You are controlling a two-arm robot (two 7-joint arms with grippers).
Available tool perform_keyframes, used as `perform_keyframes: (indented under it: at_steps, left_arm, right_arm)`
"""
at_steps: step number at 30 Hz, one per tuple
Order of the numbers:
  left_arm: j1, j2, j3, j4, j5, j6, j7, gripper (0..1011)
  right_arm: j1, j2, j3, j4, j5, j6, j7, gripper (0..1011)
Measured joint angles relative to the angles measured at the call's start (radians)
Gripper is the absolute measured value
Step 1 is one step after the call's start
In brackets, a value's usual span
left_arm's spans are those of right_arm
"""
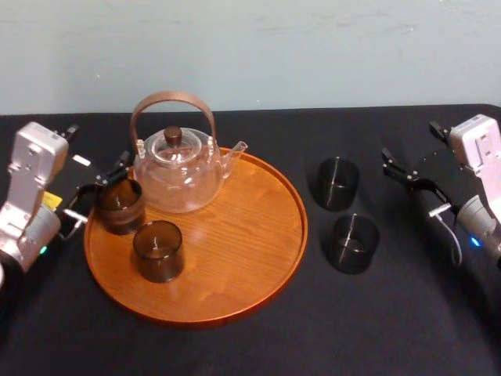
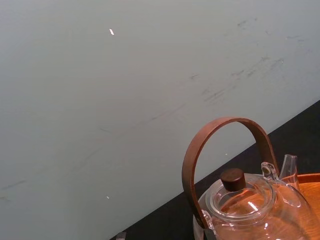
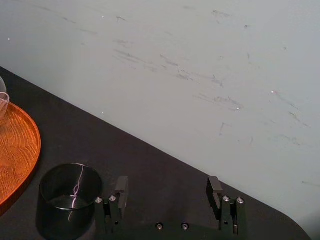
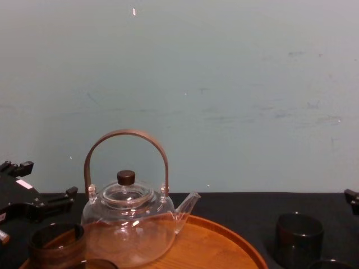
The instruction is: Pick up the glass from the table and place it on the tray.
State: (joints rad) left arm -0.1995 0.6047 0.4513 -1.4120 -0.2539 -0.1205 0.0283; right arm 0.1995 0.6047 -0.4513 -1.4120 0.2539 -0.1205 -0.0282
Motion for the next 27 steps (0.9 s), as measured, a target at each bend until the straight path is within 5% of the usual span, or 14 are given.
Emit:
perform_keyframes:
  at_steps: [15,27]
  left_arm:
    - [0.000,0.000,0.000,0.000,0.000,0.000,0.000,1001]
    - [0.000,0.000,0.000,0.000,0.000,0.000,0.000,1001]
  right_arm:
    - [-0.010,-0.004,0.029,-0.019,0.025,0.025,0.050,1002]
    - [-0.059,0.011,0.084,-0.104,0.134,0.094,0.173,1002]
